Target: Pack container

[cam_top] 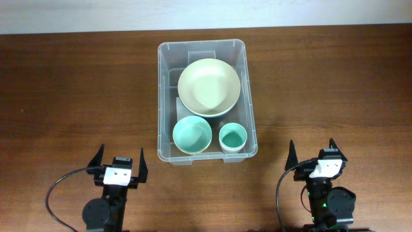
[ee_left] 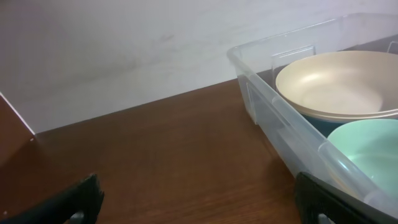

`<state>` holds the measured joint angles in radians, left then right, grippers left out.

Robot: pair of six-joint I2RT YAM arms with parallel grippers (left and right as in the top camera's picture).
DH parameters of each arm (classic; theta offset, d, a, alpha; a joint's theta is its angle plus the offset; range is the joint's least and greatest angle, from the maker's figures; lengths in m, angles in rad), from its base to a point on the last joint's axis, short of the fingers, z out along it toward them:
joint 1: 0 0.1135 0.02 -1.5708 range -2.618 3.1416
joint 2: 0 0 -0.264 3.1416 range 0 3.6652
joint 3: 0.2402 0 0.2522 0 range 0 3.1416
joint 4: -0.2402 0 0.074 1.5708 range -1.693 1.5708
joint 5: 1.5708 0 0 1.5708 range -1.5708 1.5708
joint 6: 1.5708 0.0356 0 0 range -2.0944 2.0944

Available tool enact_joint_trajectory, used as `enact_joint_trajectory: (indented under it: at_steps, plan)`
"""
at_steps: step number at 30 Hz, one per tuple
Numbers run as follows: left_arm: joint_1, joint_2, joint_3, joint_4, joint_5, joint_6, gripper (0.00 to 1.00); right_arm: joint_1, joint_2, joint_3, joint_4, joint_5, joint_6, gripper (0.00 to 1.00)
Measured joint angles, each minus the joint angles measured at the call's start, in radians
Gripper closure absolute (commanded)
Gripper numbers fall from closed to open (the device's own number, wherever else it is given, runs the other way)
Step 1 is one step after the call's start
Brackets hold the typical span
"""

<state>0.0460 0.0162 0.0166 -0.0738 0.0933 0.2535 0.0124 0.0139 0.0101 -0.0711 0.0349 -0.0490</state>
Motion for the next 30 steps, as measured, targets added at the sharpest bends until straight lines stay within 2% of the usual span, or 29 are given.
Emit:
enact_joint_trajectory:
  at_steps: [30]
  plan:
    - [-0.016,0.0,0.0,0.0,0.0,-0.019,0.01,0.0,0.0,0.0,0.0,0.0,0.0,0.01]
